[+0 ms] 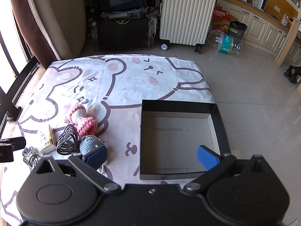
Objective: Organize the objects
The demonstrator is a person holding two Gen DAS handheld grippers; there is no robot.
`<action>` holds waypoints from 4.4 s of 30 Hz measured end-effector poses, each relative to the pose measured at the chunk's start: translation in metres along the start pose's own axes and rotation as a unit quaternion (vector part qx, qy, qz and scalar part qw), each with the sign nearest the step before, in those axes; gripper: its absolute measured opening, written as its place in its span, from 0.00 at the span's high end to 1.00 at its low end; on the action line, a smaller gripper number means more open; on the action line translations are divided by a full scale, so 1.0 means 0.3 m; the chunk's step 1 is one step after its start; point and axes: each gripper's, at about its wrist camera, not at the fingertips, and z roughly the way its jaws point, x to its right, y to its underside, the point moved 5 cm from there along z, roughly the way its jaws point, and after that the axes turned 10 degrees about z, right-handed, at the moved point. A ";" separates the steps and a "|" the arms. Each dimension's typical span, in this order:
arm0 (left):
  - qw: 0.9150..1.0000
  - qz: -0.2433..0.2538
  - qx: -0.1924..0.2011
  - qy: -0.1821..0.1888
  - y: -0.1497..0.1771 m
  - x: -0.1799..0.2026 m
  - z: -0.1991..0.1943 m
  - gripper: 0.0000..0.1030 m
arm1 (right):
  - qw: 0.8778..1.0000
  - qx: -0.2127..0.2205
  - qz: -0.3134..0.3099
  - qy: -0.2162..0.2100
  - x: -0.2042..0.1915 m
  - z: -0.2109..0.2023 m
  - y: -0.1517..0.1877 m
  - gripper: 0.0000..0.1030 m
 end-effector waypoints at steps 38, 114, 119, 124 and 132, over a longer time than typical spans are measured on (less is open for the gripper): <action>1.000 -0.005 -0.003 0.010 0.000 -0.004 0.005 0.00 | 1.000 -0.001 0.000 0.000 -0.001 0.002 0.003 0.00; 0.997 0.035 0.032 0.064 -0.025 0.024 -0.011 0.00 | 1.000 0.000 0.005 0.000 0.007 -0.003 0.006 0.00; 0.997 0.027 0.042 0.063 -0.034 -0.001 -0.010 0.00 | 1.000 0.007 0.002 -0.008 -0.009 0.000 0.004 0.00; 0.997 0.008 0.046 0.062 -0.035 -0.049 0.006 0.00 | 1.000 0.007 -0.002 -0.020 -0.030 0.025 0.003 0.00; 0.998 -0.023 0.037 0.041 -0.020 -0.155 0.055 0.00 | 0.999 0.005 -0.007 -0.043 -0.082 0.054 0.003 0.00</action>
